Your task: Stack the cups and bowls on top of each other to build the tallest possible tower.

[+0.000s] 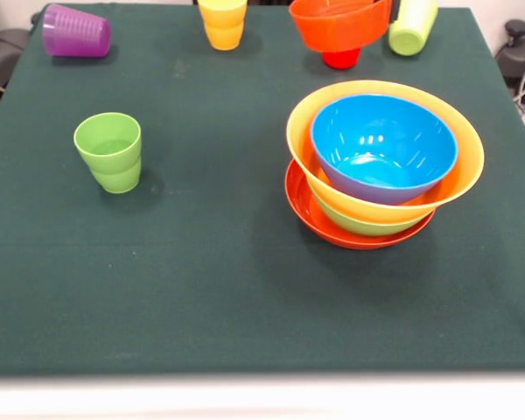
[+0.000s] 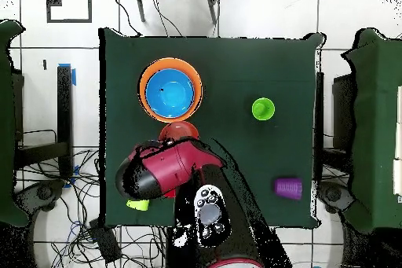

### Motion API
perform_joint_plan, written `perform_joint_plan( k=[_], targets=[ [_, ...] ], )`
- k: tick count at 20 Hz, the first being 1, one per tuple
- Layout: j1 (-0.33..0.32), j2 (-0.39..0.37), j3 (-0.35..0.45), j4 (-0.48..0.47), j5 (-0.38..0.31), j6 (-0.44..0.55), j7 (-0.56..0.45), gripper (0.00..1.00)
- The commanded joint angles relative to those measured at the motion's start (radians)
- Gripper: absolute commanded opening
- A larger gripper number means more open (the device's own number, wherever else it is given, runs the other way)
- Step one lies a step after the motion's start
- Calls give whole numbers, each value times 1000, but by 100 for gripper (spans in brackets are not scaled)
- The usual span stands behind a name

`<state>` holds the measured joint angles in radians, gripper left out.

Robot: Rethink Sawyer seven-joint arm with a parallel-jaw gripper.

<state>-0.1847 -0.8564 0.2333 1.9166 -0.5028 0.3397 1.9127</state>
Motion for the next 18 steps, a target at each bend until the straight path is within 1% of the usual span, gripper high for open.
perform_joint_plan(
  k=[1,2,3,6,9,12,15,18],
  targets=[
    [-105,-7,75,59,-6,129,-107,0],
    [-109,8,74,58,-28,99,-106,0],
    [-115,18,74,58,-41,90,-108,0],
    [-57,66,68,5,-51,81,-55,0],
    [26,100,55,-68,-31,101,6,0],
    [84,115,47,-103,4,125,48,0],
    [147,129,13,-137,16,128,93,0],
    [209,141,-11,-178,35,156,125,0]
  ],
)
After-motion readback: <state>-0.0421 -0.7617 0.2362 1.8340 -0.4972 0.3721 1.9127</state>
